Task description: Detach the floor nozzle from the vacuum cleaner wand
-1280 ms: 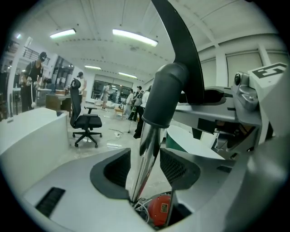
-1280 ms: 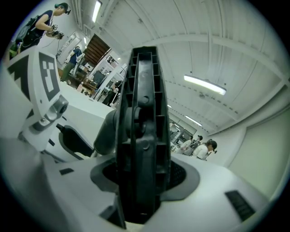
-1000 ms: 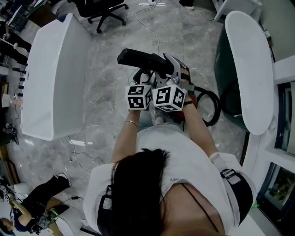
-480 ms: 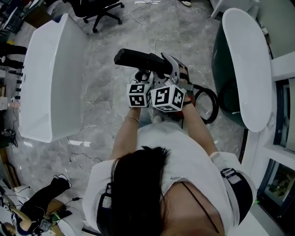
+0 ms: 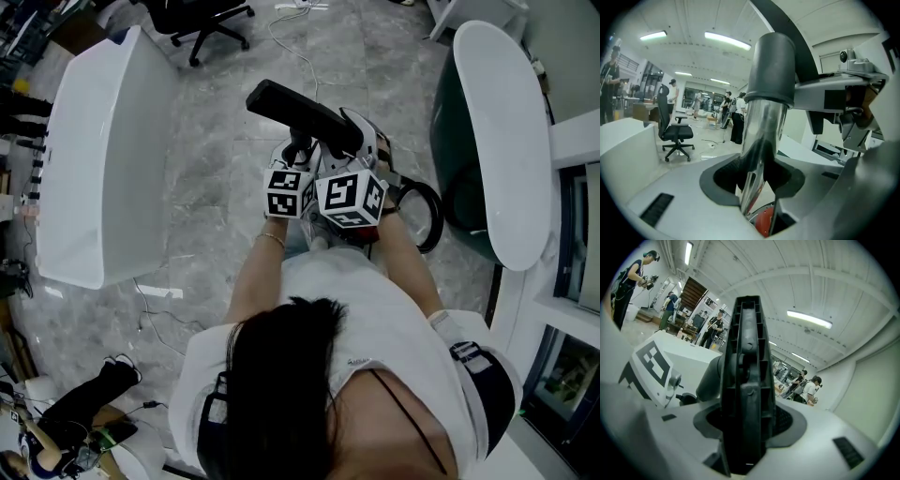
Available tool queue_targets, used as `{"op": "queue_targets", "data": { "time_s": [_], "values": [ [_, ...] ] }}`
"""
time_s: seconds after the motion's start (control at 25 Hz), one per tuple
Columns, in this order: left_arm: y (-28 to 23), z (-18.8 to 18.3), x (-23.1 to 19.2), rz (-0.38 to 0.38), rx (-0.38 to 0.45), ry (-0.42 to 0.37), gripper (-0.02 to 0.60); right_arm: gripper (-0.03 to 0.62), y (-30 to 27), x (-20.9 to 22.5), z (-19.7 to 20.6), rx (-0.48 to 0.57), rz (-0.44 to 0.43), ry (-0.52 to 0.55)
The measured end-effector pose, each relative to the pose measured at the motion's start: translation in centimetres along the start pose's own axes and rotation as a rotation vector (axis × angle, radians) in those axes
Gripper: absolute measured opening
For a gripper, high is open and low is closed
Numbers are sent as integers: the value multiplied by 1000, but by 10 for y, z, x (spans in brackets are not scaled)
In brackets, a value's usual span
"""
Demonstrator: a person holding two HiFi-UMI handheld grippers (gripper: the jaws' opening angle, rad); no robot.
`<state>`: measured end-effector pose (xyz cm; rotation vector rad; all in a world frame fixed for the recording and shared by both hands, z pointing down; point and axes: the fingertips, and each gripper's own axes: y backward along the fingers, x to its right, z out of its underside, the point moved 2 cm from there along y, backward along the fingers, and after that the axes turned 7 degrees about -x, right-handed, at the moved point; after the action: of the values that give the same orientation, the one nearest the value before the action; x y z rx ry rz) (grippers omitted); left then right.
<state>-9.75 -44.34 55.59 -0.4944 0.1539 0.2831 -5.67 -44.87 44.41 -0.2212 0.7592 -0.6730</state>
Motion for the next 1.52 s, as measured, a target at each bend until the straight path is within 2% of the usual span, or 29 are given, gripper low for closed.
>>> {"op": "queue_targets", "data": {
  "time_s": [0.16,0.24,0.36,0.4,0.56,0.88,1.12,1.24,1.36,1.52],
  "values": [
    [0,0,5,25,-3,-17,146,215,4,1,3,-9,26,5],
    [1,0,7,30,-13,-19,146,215,11,4,-1,22,52,-22],
    [4,0,-4,13,-22,7,145,213,28,40,-27,146,52,-283],
    [5,1,-9,12,-24,11,146,213,33,57,-37,171,65,-329],
    [6,4,-10,28,-30,16,146,213,45,88,-57,201,109,-339],
    [11,4,-7,36,-27,14,146,213,45,72,-50,166,35,-414],
    [9,8,-10,-16,-42,43,151,213,50,74,-42,143,63,-405],
    [13,10,-8,-7,-38,67,223,213,50,72,-38,139,59,-430],
    [29,1,-6,-1,9,104,250,213,50,73,-30,125,68,-444],
    [57,-12,-7,-8,65,115,266,213,51,72,-19,114,59,-499]
  ]
}}
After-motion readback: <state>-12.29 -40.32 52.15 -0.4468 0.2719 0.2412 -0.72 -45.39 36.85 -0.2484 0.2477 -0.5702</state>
